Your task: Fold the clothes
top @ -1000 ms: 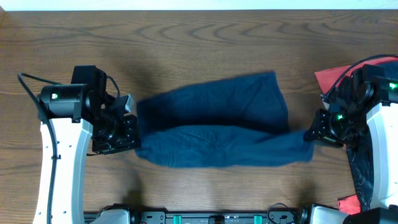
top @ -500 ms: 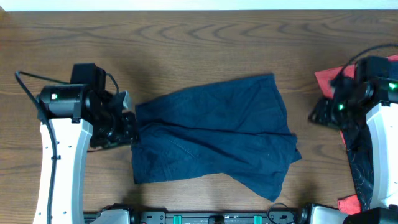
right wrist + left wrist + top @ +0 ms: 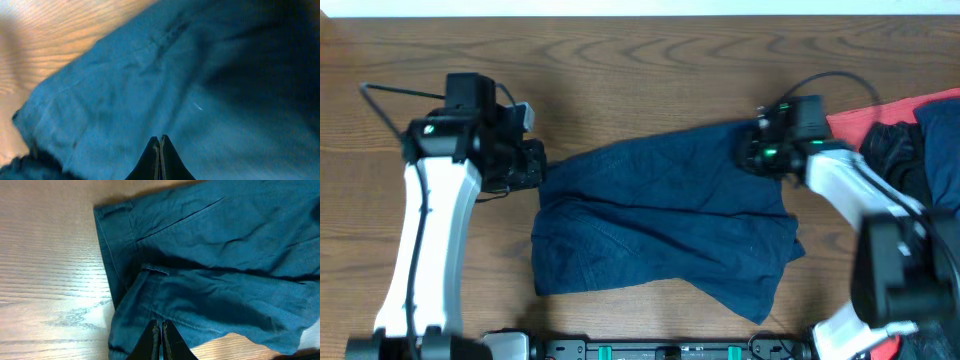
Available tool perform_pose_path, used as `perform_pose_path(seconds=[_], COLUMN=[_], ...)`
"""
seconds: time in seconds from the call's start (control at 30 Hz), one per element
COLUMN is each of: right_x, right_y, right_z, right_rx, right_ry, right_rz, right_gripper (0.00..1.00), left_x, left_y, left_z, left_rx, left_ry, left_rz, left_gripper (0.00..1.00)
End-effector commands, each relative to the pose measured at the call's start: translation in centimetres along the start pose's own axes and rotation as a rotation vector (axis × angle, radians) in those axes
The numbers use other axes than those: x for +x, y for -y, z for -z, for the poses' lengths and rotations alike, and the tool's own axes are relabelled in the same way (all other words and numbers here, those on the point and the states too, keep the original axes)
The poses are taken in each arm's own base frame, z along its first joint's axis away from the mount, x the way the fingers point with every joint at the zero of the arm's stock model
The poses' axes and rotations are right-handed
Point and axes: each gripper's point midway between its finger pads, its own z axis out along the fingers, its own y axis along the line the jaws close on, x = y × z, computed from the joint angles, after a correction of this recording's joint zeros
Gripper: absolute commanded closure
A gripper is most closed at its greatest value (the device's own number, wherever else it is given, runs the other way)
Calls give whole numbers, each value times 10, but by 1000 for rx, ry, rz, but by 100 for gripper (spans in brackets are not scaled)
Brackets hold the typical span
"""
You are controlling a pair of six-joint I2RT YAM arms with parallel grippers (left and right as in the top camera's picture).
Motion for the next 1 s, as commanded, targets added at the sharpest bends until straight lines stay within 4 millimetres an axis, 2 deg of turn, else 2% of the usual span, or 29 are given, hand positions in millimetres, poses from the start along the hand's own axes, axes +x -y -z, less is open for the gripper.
perform_pose_path(seconds=[0.0,0.07,0.17,0.27,0.3,0.37,0.53,0.63,0.7,0.8,0.97], right_x=[12,5,-15,-42,-54,-72,-113,-127,-131,-133,-119], right_y=[7,16,38,74,83,91,81,61,49,35,19], right_z=[-39,-56,-70,-72,-70,-65,-44,-29,-16,3,33], right_rx=[-2,-3,18,77,77,47,-70,-186,-248,-284,-247], right_ry=[-44,-21,57,182,224,274,322,282,251,236,201], right_rz=[-193,-278,-390,-541,-565,-588,-489,-371,-311,-205,-108], right_gripper=[99,99,98,99,99,99,99,99,99,99,99], left_x=[3,1,-3,-12,-16,-24,-44,-39,-28,-16,-21], left_y=[-6,-3,1,4,7,14,36,42,42,41,38], left_z=[-25,-36,-49,-60,-65,-74,-114,-143,-159,-182,-220], left_rx=[2,33,78,87,93,105,124,126,120,111,113], left_ry=[-82,-109,-132,-121,-114,-93,-63,-112,-170,-236,-232], left_rz=[18,27,30,11,1,-39,-150,-160,-159,-162,-175], left_gripper=[94,94,94,94,90,85,83,85,90,90,93])
